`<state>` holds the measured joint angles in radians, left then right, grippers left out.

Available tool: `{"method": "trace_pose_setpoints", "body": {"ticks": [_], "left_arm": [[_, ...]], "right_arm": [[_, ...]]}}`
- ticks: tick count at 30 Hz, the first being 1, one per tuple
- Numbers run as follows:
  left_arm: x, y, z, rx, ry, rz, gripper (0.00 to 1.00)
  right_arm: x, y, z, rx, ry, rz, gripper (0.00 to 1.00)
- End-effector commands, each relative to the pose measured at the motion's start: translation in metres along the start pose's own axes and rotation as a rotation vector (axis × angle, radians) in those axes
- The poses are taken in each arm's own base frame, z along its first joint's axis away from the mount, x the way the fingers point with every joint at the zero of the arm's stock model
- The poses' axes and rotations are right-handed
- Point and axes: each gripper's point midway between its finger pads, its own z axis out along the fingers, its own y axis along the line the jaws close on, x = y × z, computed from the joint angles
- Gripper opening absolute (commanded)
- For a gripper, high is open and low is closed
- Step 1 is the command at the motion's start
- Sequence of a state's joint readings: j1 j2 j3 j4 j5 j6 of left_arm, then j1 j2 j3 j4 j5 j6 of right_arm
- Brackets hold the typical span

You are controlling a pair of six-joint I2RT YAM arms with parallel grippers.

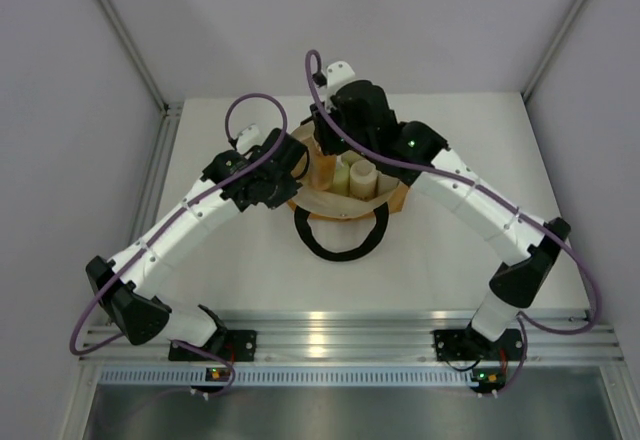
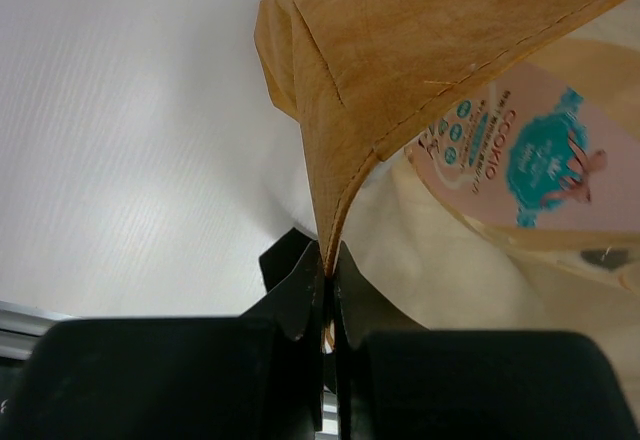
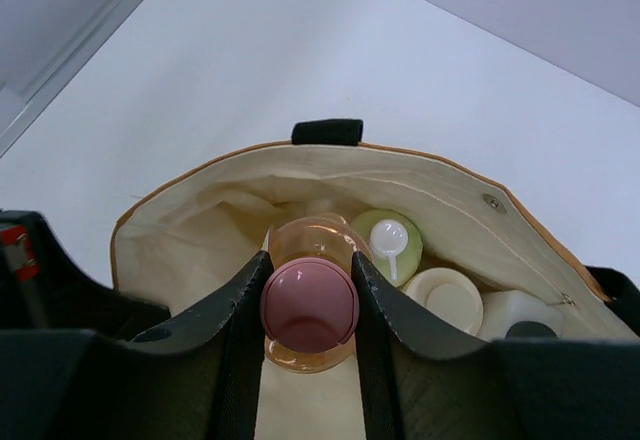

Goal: Take the personal care products out of the canvas bag

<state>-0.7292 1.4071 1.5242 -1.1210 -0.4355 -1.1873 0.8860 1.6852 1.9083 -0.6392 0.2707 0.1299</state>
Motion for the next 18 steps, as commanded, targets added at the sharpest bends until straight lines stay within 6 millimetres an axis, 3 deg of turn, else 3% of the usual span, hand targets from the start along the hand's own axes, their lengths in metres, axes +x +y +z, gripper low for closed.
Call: {"method": "trace_pose_setpoints", "body": {"ticks": [1, 8, 14, 18], "left_arm": [[-0.013, -0.007, -0.014, 0.055, -0.044, -0.029, 0.0], [-0.013, -0.006, -0.015, 0.054, -0.047, -0.026, 0.0], [-0.013, -0.005, -0.016, 0.058, -0.045, -0.026, 0.0], [-0.012, -0.004, -0.016, 0.058, -0.042, -0.023, 0.0]], "right_arm": [[-0.099, 0.005, -0.086, -0.081, -0.289, 0.059, 0.0], [-0.123, -0.011, -0.13, -0.059, -0.347, 0.069, 0.0], [-0.141, -0.038, -0.169, 0.027, -0.412, 0.086, 0.0], [-0.145, -0.069, -0.193, 0.157, -0.44, 0.091, 0.0]]}}
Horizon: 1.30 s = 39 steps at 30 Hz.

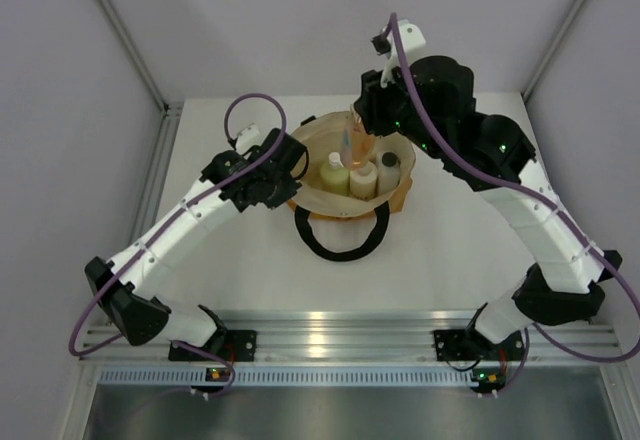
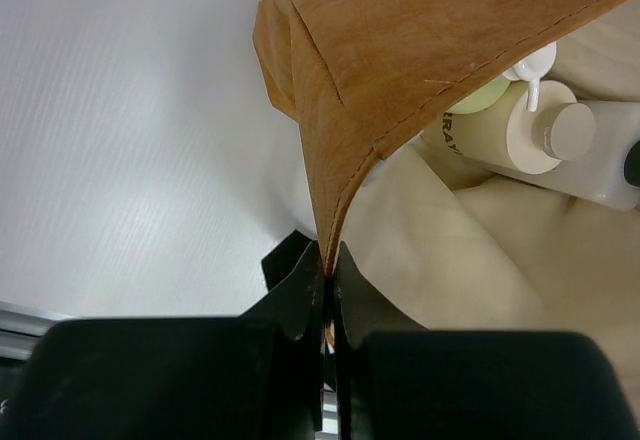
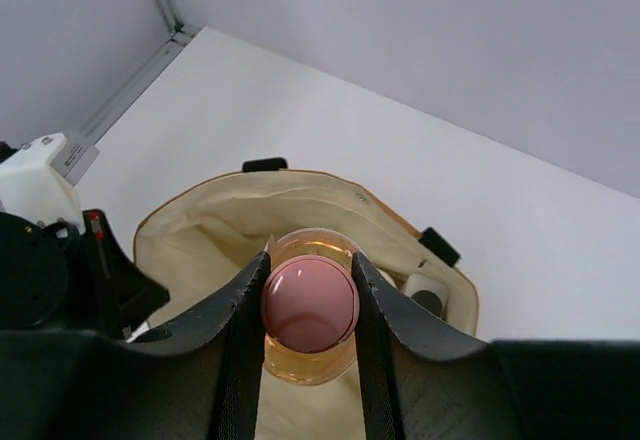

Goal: Take the personal care products out of the canvas bag

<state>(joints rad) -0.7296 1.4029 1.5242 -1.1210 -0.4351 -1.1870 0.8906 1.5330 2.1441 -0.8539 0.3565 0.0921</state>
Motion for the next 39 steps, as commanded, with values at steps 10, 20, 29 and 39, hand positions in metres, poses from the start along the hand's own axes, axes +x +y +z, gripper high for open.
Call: {"method": "trace_pose_setpoints", "body": {"ticks": [10, 20, 29, 39], "left_arm": [[-0.008, 0.001, -0.014, 0.048, -0.035, -0.014, 0.0], [-0.01, -0.002, -0.016, 0.059, -0.034, 0.003, 0.0], [-0.012, -0.005, -0.019, 0.072, -0.035, 0.017, 0.0], [-0.011, -0.008, -0.023, 0.093, -0.021, 0.046, 0.0]], "right_arm": [[-0.092, -0.109, -0.12, 0.369, -0.324, 0.052, 0.0], [-0.067, -0.175, -0.129, 0.559, -0.282, 0.109, 0.0], [-0.026, -0.219, -0.1, 0.556, -0.252, 0.139, 0.0], [0.045, -0.241, -0.051, 0.433, -0.293, 0.053, 0.0]]}}
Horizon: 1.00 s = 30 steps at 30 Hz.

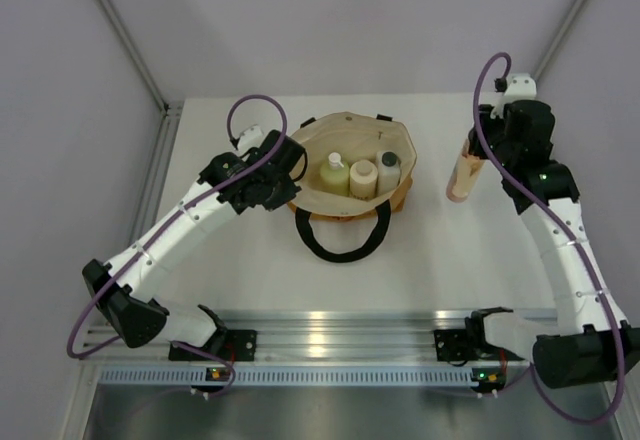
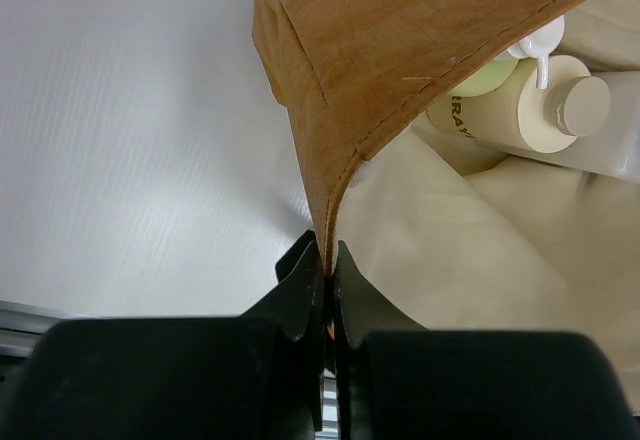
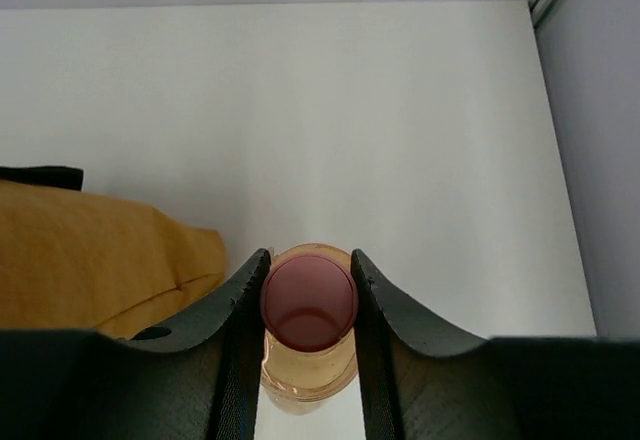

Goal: Take the personal care products out of the canvas bag

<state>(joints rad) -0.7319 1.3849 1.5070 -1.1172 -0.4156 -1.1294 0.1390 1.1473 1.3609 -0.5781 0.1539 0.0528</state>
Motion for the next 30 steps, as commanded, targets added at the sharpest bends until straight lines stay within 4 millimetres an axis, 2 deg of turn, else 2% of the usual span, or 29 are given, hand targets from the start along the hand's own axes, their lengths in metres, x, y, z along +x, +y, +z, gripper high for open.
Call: {"method": "trace_pose_setpoints", "body": {"ticks": [1, 4, 5, 7, 8, 10, 11, 12, 13, 14, 15, 22, 27, 29, 30], "left_arm": [[-0.015, -0.012, -0.02, 0.079, -0.038, -0.008, 0.0], [-0.015, -0.011, -0.021, 0.083, -0.039, -0.005, 0.0], [-0.016, -0.012, -0.023, 0.087, -0.041, -0.004, 0.0], [-0.016, -0.012, -0.022, 0.087, -0.04, 0.0, 0.0], [-0.015, -0.012, -0.022, 0.087, -0.038, 0.004, 0.0], [-0.015, -0.012, -0.022, 0.087, -0.037, 0.004, 0.0], [-0.015, -0.013, -0.021, 0.086, -0.034, 0.006, 0.0], [-0.014, -0.013, -0.021, 0.087, -0.031, 0.006, 0.0], [-0.014, -0.014, -0.021, 0.089, -0.031, 0.008, 0.0], [-0.013, -0.013, -0.02, 0.086, -0.028, 0.012, 0.0], [-0.014, -0.014, -0.02, 0.087, -0.028, 0.011, 0.0], [-0.012, -0.012, -0.018, 0.079, -0.026, 0.015, 0.0], [-0.012, -0.012, -0.018, 0.077, -0.026, 0.008, 0.0], [-0.013, -0.012, -0.019, 0.08, -0.027, 0.006, 0.0], [-0.012, -0.012, -0.018, 0.078, -0.027, 0.005, 0.0]], "right_arm": [[-0.089, 0.008, -0.021, -0.113, -0.423, 0.009, 0.0], [-0.067, 0.013, -0.003, -0.165, -0.416, -0.057, 0.0], [-0.052, 0.018, 0.007, -0.192, -0.409, -0.079, 0.0], [-0.052, 0.021, 0.011, -0.203, -0.464, -0.109, 0.0], [-0.035, 0.021, 0.018, -0.209, -0.445, -0.113, 0.0], [-0.032, 0.022, 0.021, -0.214, -0.473, -0.12, 0.0], [-0.02, 0.025, 0.027, -0.229, -0.452, -0.123, 0.0], [-0.016, 0.026, 0.029, -0.235, -0.454, -0.13, 0.0], [-0.018, 0.027, 0.028, -0.241, -0.48, -0.133, 0.0], [-0.005, 0.027, 0.033, -0.242, -0.458, -0.125, 0.0], [-0.001, 0.027, 0.036, -0.242, -0.452, -0.123, 0.0], [0.03, 0.025, 0.039, -0.234, -0.456, -0.129, 0.0], [0.041, 0.022, 0.036, -0.224, -0.446, -0.126, 0.0], [0.045, 0.024, 0.035, -0.236, -0.428, -0.133, 0.06], [0.046, 0.025, 0.035, -0.24, -0.421, -0.135, 0.28]]}}
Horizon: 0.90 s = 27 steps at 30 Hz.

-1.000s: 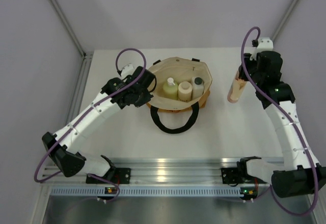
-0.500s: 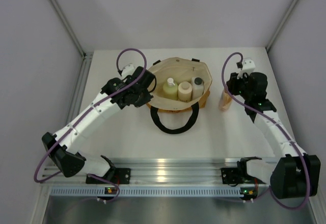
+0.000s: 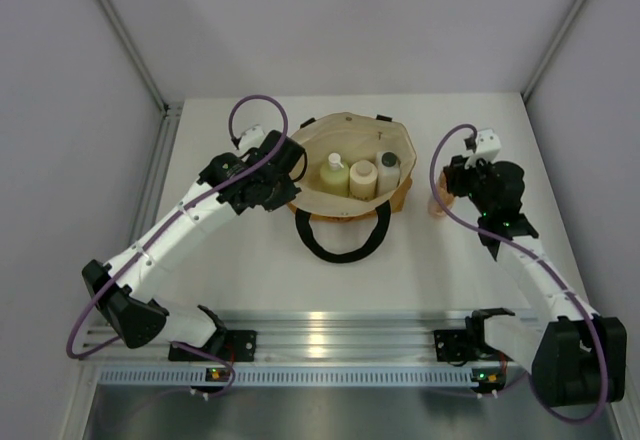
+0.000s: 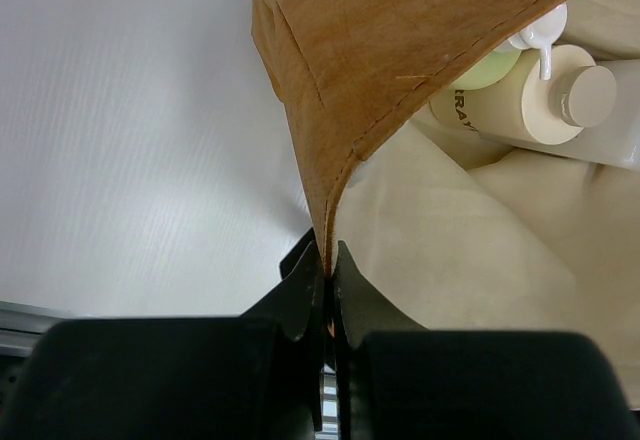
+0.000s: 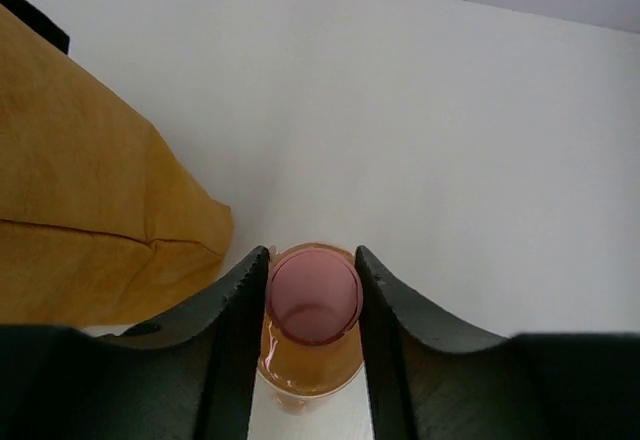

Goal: Take the personal care products out of the canvas bag

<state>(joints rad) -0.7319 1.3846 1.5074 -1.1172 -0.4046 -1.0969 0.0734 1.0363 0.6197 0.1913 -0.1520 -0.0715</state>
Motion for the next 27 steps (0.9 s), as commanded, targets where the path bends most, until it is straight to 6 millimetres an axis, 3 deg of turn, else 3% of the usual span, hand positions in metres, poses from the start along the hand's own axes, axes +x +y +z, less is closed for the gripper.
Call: {"method": "trace_pose_setpoints", "body": {"ticks": [1, 2, 3, 4, 9, 10, 11, 12, 13, 15, 18, 19, 20, 21, 22, 24, 27], "left_arm": [[-0.015, -0.013, -0.018, 0.075, -0.039, -0.027, 0.0], [-0.014, -0.013, -0.018, 0.074, -0.037, -0.027, 0.0], [-0.014, -0.013, -0.017, 0.073, -0.036, -0.026, 0.0], [-0.014, -0.013, -0.017, 0.075, -0.036, -0.028, 0.0], [-0.01, -0.016, -0.017, 0.086, -0.015, -0.029, 0.0], [-0.01, -0.017, -0.017, 0.085, -0.013, -0.03, 0.0], [-0.01, -0.017, -0.017, 0.089, -0.013, -0.032, 0.0], [-0.009, -0.017, -0.017, 0.09, -0.01, -0.032, 0.0], [-0.009, -0.018, -0.017, 0.091, -0.009, -0.034, 0.0], [-0.008, -0.019, -0.016, 0.092, -0.003, -0.033, 0.0], [-0.006, -0.02, -0.014, 0.093, 0.007, -0.032, 0.0], [-0.006, -0.02, -0.014, 0.094, 0.009, -0.032, 0.0], [-0.005, -0.02, -0.014, 0.091, 0.01, -0.03, 0.0], [-0.005, -0.02, -0.014, 0.091, 0.01, -0.028, 0.0], [-0.005, -0.019, -0.013, 0.089, 0.009, -0.026, 0.0], [-0.005, -0.019, -0.012, 0.085, 0.008, -0.026, 0.0], [-0.008, -0.021, -0.014, 0.092, -0.001, -0.028, 0.0]], "right_arm": [[-0.08, -0.006, -0.011, 0.008, -0.262, -0.062, 0.44], [-0.081, -0.006, -0.012, 0.008, -0.26, -0.055, 0.59], [-0.08, -0.006, -0.013, 0.01, -0.253, -0.049, 0.84], [-0.082, -0.008, -0.014, 0.021, -0.257, -0.048, 0.99], [-0.103, -0.01, -0.029, 0.045, -0.27, -0.004, 0.99], [-0.123, -0.008, -0.034, 0.034, -0.293, 0.016, 0.99], [-0.13, -0.001, -0.036, 0.001, -0.286, 0.063, 1.0], [-0.123, 0.006, -0.036, -0.038, -0.226, 0.091, 0.99], [-0.144, 0.011, -0.037, -0.067, -0.23, 0.127, 0.99], [-0.16, 0.023, -0.04, -0.124, -0.18, 0.254, 1.0], [-0.168, 0.043, -0.034, -0.226, -0.129, 0.39, 1.0], [-0.178, 0.049, -0.033, -0.235, -0.134, 0.409, 0.99], [-0.182, 0.053, -0.033, -0.226, -0.124, 0.412, 0.99], [-0.171, 0.055, -0.032, -0.187, -0.059, 0.403, 0.99], [-0.187, 0.06, -0.032, -0.117, -0.076, 0.365, 0.99], [-0.179, 0.062, -0.032, -0.02, -0.026, 0.27, 1.0], [-0.189, 0.078, -0.038, 0.048, -0.028, 0.224, 0.99]]}}
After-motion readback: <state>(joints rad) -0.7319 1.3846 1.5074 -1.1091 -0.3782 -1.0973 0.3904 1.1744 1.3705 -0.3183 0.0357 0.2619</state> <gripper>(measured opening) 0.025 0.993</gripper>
